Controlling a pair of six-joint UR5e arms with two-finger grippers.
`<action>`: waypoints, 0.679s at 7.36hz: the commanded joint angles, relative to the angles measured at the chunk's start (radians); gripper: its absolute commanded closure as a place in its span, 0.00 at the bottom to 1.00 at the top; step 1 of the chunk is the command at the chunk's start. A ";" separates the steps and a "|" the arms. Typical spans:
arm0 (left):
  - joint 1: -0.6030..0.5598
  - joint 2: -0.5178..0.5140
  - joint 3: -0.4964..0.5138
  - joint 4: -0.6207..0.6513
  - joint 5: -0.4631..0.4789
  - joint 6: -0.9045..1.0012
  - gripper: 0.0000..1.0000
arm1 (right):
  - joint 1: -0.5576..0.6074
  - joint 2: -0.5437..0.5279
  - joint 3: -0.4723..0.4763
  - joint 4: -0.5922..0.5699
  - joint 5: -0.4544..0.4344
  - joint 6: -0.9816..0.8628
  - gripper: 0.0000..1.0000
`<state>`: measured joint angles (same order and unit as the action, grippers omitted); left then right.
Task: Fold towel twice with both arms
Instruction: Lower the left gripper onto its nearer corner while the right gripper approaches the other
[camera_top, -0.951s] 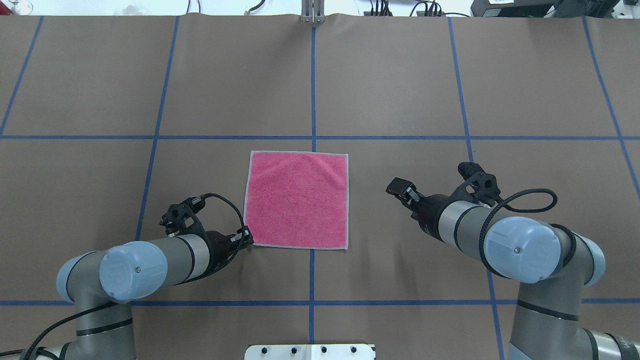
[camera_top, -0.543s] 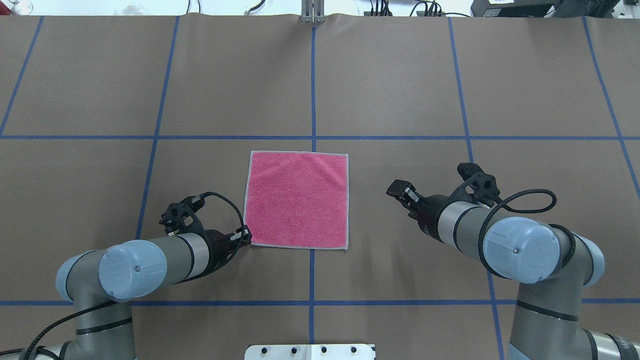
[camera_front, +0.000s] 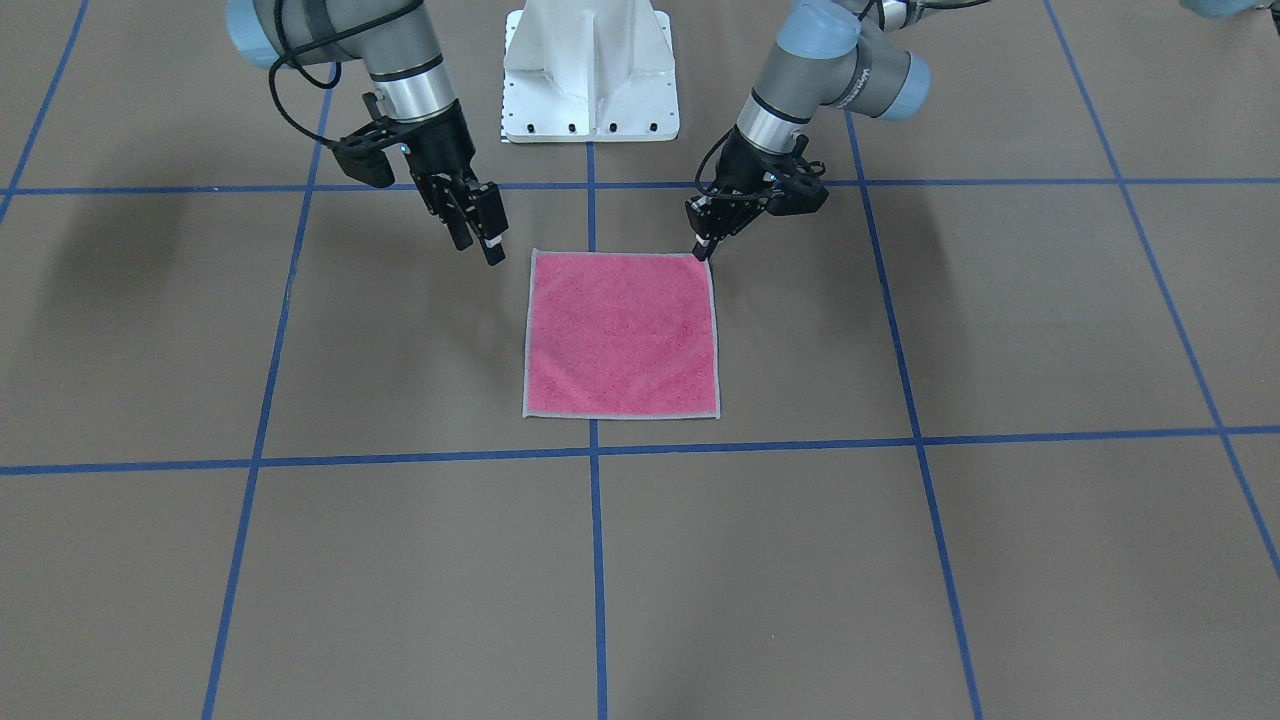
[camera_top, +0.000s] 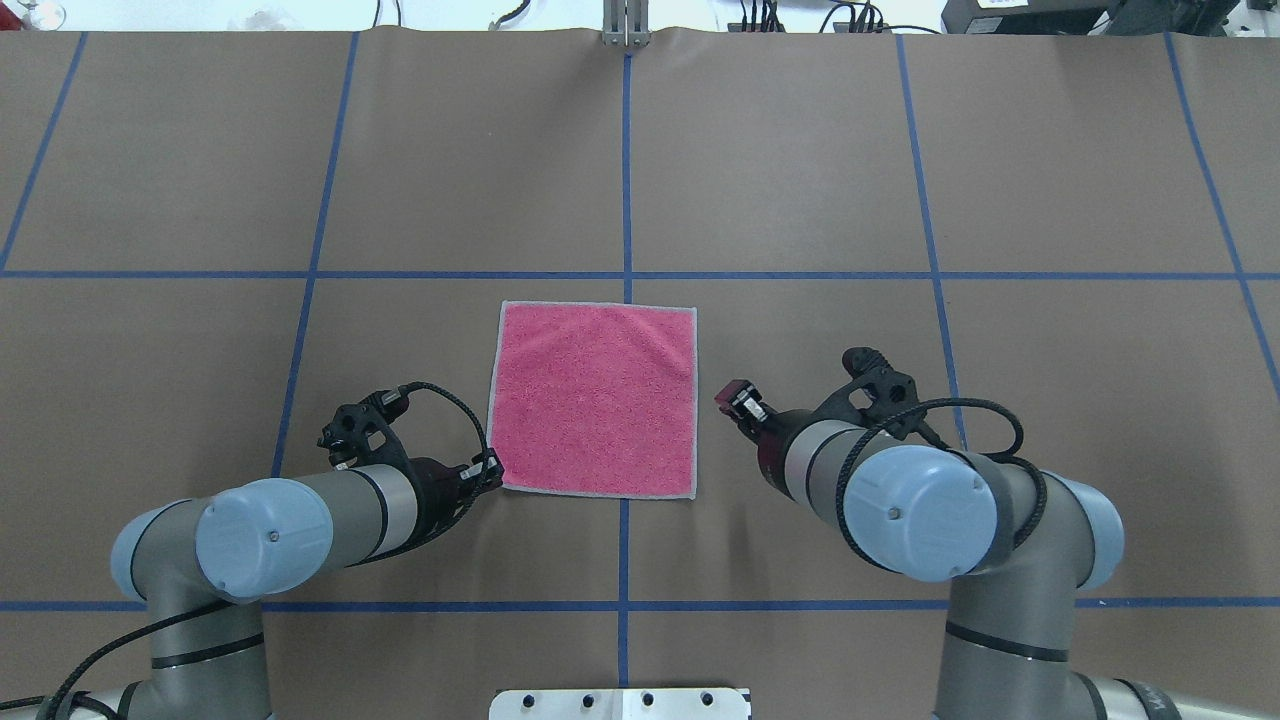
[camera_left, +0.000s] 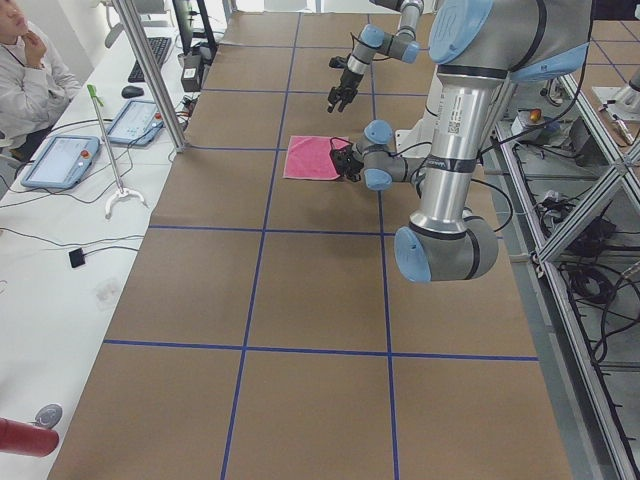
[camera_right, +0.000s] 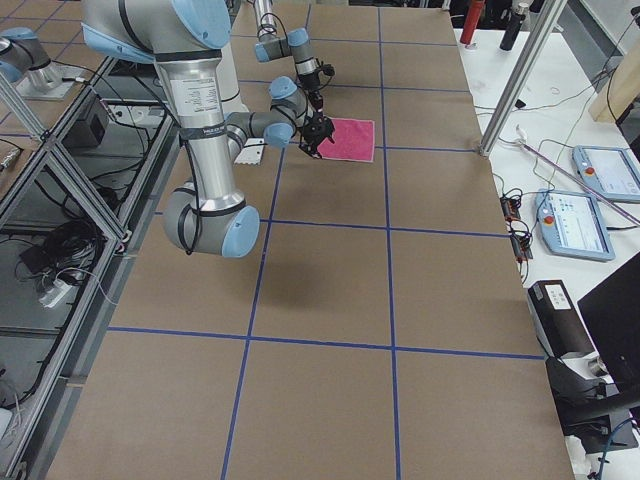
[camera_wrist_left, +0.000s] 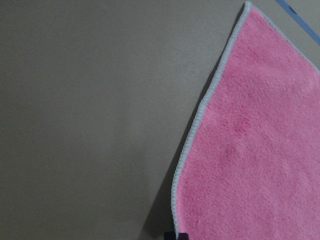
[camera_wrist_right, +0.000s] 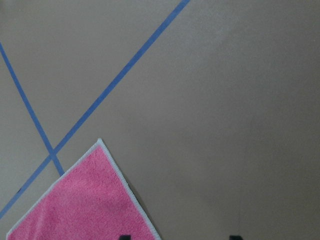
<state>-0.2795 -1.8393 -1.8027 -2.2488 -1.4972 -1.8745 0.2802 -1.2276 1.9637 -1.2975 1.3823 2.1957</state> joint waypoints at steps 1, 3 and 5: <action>-0.001 0.000 -0.003 0.000 0.000 0.000 1.00 | -0.041 0.080 -0.055 -0.042 -0.009 0.122 0.28; -0.004 0.000 -0.004 0.000 0.000 0.000 1.00 | -0.071 0.114 -0.092 -0.042 -0.040 0.216 0.28; -0.003 0.000 -0.004 0.000 0.000 0.000 1.00 | -0.085 0.114 -0.123 -0.040 -0.052 0.240 0.34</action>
<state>-0.2825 -1.8392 -1.8069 -2.2488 -1.4972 -1.8745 0.2031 -1.1167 1.8558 -1.3366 1.3387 2.4216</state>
